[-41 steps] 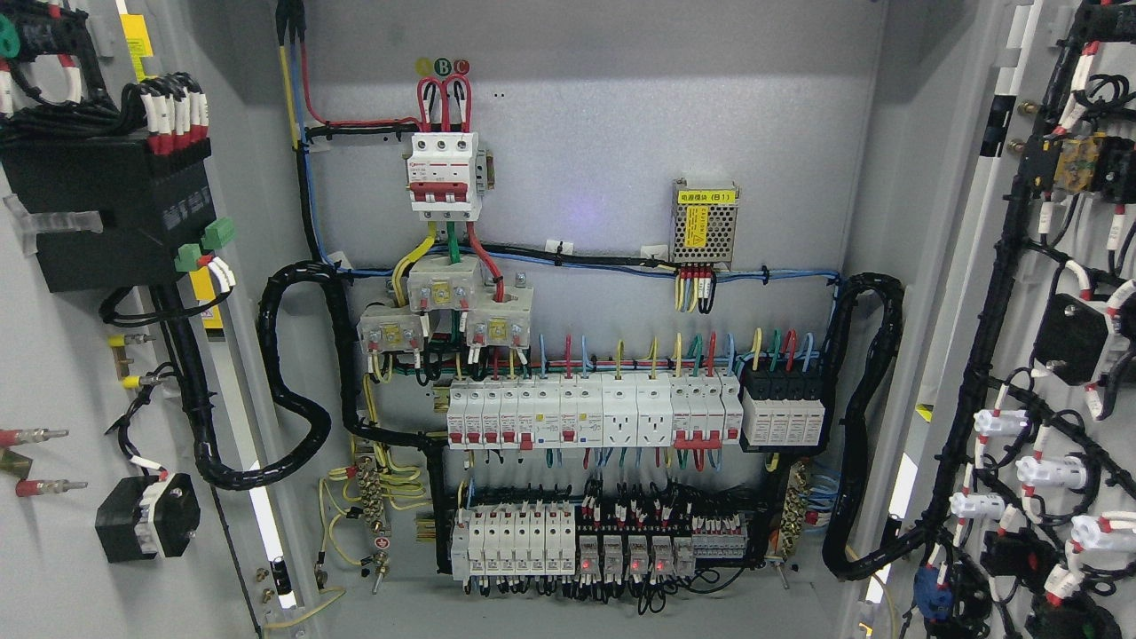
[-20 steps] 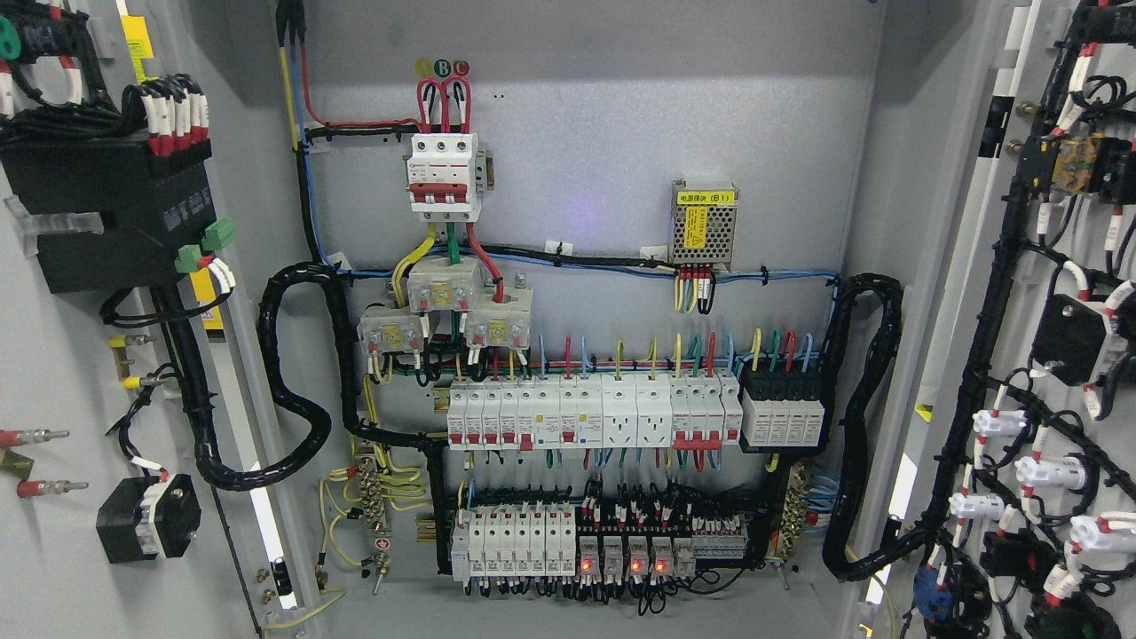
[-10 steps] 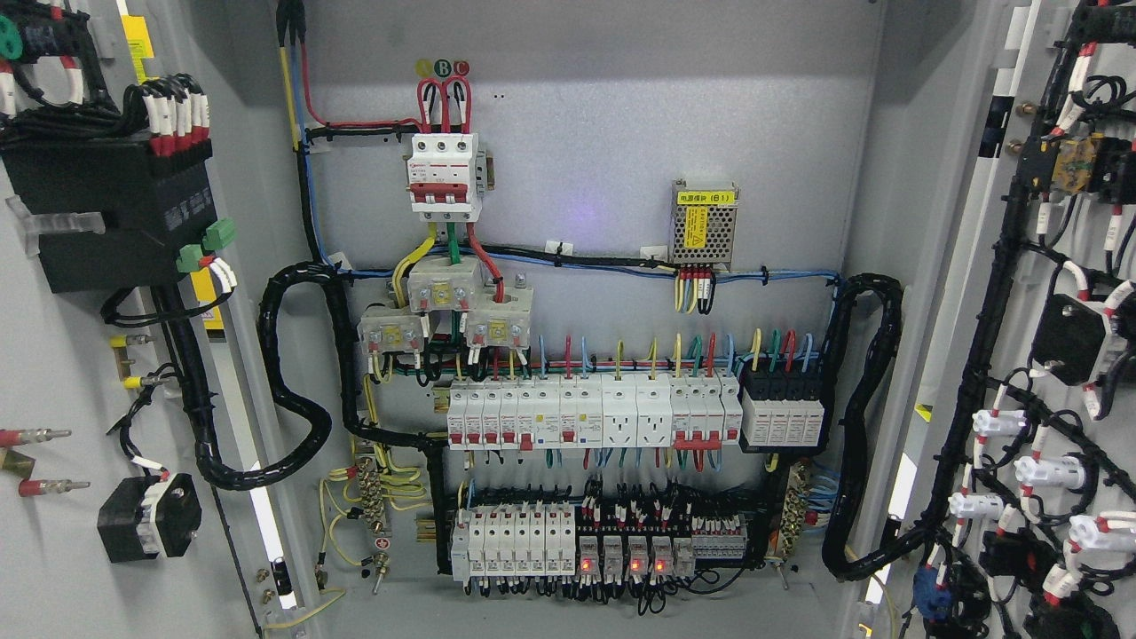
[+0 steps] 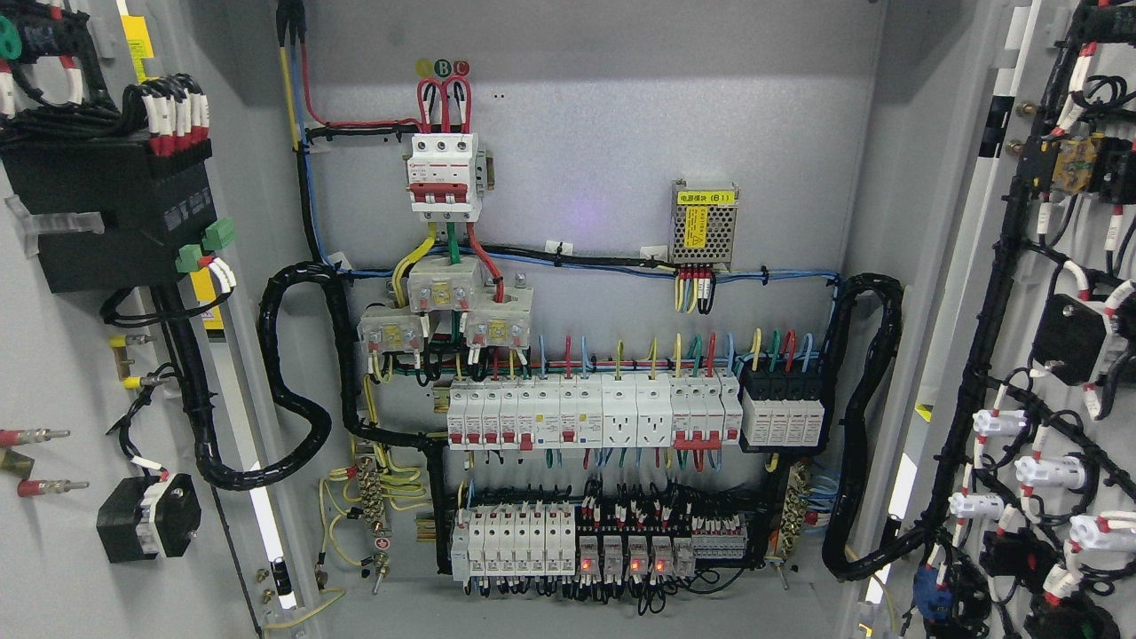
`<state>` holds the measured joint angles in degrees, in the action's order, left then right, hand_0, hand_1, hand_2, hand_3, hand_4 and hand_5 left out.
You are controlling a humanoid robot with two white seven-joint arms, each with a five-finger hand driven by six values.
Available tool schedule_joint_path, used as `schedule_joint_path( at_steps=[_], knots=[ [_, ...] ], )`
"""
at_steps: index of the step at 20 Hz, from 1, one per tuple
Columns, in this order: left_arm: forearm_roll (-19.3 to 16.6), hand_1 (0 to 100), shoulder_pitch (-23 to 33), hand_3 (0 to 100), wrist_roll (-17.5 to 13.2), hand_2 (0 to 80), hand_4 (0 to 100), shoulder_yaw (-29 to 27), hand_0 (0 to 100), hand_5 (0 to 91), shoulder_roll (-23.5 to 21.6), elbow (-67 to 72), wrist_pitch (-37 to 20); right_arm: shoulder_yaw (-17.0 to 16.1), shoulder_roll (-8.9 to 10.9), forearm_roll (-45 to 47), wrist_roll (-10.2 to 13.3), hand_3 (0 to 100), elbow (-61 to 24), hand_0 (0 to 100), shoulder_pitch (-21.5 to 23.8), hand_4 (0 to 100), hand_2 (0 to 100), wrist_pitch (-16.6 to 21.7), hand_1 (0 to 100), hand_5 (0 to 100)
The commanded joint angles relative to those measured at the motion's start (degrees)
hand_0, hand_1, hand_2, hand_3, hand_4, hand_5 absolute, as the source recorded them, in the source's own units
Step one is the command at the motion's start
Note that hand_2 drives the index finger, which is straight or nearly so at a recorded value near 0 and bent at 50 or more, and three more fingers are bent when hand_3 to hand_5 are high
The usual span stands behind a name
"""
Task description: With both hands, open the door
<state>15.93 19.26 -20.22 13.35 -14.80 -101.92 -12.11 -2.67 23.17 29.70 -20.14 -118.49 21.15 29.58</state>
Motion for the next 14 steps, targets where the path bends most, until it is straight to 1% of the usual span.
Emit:
schedule_joint_path(
  at_steps=[1,5,8,10,13,14],
  knots=[
    [2.4,0,0.3,0,-1.6,0.0,0,-9.2,0,0.0,-3.0,-15.8,-2.3,-2.9,2.23,0.1,0.1,0,-1.1,22,-0.7,0,0,0.0,8,0],
    [9.8,0,0.5,0,-1.7,0.0,0,-15.1,0,0.0,-3.0,-15.8,-2.4,-3.2,1.79,0.5,0.1,0,-1.0,21,-0.4,0,0,-0.5,8,0],
    [13.2,0,0.8,0,-1.7,0.0,0,-18.5,0,0.0,-3.1,-15.8,-2.5,-3.2,1.79,0.8,0.1,0,-0.6,21,-0.5,0,0,-1.5,8,0],
    [14.2,0,1.7,0,-2.7,0.0,0,-19.1,0,0.0,-3.2,-16.0,-3.1,-3.3,1.79,0.8,0.1,0,-0.6,21,-0.6,0,0,-1.7,8,0],
    [14.3,0,3.5,0,-7.4,0.0,0,-19.1,0,0.0,-3.2,-16.5,-4.3,-3.9,1.79,1.0,0.1,0,0.0,21,-0.6,0,0,-1.7,8,0],
    [14.3,0,4.3,0,-8.2,0.0,0,-19.1,0,0.0,-3.0,-16.5,-4.7,-4.7,1.62,1.0,0.1,0,0.0,21,-0.6,0,0,-1.7,8,0]
  ],
)
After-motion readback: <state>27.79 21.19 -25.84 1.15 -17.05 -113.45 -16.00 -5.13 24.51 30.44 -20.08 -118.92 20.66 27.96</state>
